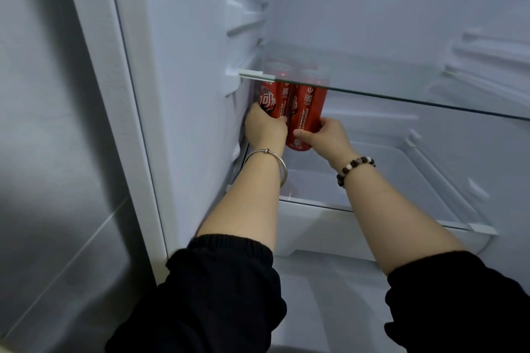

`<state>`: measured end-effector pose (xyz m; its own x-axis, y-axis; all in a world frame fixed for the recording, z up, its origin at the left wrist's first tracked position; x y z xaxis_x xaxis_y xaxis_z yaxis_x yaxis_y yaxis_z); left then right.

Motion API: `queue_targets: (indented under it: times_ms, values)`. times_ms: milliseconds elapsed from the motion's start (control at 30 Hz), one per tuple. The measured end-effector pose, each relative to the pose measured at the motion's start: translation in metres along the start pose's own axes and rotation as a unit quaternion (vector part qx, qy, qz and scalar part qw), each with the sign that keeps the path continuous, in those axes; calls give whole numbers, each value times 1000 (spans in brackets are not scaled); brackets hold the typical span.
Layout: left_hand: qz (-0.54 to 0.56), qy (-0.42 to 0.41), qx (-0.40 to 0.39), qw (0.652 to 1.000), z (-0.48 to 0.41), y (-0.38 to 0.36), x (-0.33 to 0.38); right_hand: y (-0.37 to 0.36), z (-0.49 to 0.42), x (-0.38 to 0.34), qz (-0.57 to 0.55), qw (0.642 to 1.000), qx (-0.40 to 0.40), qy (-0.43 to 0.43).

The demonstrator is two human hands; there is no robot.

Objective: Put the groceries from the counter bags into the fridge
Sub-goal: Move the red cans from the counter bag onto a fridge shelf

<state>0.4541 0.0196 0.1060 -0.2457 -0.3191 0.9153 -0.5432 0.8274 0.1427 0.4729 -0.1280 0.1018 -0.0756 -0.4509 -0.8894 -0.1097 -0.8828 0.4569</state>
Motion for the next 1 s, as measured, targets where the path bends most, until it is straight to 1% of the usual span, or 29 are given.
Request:
queue_targets:
  times_ms: [167,367,700,900,1000]
  values:
    - [18,13,4,1000,-7,-4,-6,-3,-8,0,-4,1000,1,-1]
    - [19,1,9,1000,-12,-10,-10,-6,-18,3,-22,1000,-4,-6]
    - [0,1,-27,1000,-21,-21,-18,-14,-34,4,-26,1000,3,-8]
    - [17,8,-15,1000,-18,-19,-18,-15,-32,7,5,1000,21,18]
    - [17,8,8,1000,-15,-15,-20,-11,-30,8,-13,999,37,15]
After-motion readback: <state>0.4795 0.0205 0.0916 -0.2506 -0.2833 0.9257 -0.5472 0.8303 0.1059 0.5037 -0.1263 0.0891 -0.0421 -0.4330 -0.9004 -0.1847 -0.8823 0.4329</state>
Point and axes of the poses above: each hand's wrist, its own z-axis away from the middle knuckle, its own y-axis out of the back of the hand, x = y × z, the point moved 6 cm from there along -z, towards the middle knuckle, and after that the axes turned 15 degrees about -y, right-handed, at the moved point
